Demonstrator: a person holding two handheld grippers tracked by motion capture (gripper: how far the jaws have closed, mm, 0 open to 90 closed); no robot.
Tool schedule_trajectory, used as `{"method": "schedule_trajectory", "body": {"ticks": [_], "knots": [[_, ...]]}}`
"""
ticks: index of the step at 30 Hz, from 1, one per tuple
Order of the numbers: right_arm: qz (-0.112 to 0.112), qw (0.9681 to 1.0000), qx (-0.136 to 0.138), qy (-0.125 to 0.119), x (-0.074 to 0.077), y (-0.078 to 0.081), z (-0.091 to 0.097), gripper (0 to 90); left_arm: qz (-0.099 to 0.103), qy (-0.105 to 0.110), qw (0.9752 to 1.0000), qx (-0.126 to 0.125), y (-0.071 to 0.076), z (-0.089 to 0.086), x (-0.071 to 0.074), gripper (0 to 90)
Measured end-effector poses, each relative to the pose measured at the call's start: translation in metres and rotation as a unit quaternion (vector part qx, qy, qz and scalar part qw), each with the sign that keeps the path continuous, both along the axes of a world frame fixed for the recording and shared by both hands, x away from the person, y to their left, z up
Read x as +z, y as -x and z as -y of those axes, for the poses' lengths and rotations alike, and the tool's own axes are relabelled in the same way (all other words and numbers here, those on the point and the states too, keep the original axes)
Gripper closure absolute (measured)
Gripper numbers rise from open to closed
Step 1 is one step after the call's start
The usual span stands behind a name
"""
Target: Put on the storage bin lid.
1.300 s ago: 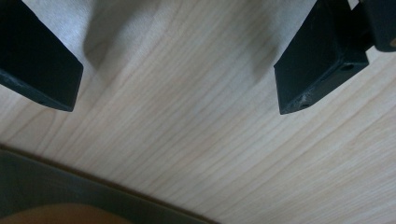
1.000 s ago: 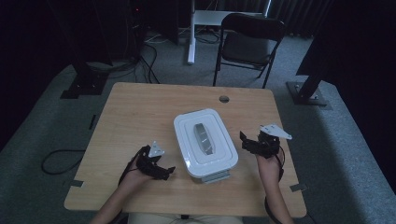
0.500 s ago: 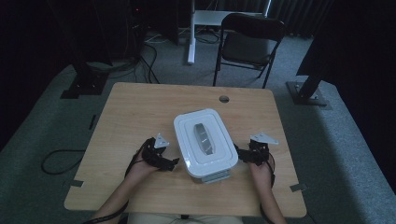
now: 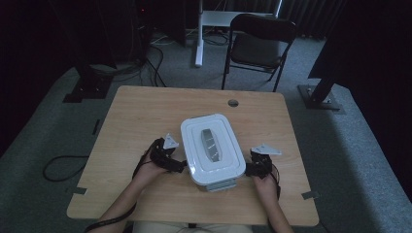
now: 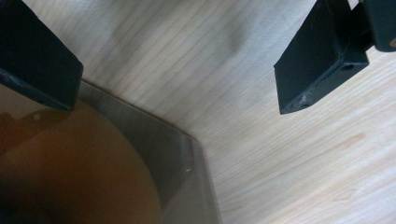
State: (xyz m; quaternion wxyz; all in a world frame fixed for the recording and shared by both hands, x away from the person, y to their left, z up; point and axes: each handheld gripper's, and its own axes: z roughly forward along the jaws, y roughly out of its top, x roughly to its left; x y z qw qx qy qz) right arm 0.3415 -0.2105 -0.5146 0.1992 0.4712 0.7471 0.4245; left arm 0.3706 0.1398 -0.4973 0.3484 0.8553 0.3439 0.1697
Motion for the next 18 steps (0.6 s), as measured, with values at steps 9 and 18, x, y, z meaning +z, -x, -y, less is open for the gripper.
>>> {"method": "schedule_trajectory", "body": {"ticks": [9, 18], "knots": [[0.013, 0.9996, 0.008, 0.025, 0.004, 0.017, -0.014, 19.1, 0.008, -0.026, 0.9996, 0.005, -0.006, -0.002, 0.005, 1.7], [0.007, 0.9993, 0.035, 0.011, 0.001, 0.029, -0.017, 19.2, 0.004, -0.013, 0.9998, 0.014, -0.007, -0.01, 0.002, 1.7]]}}
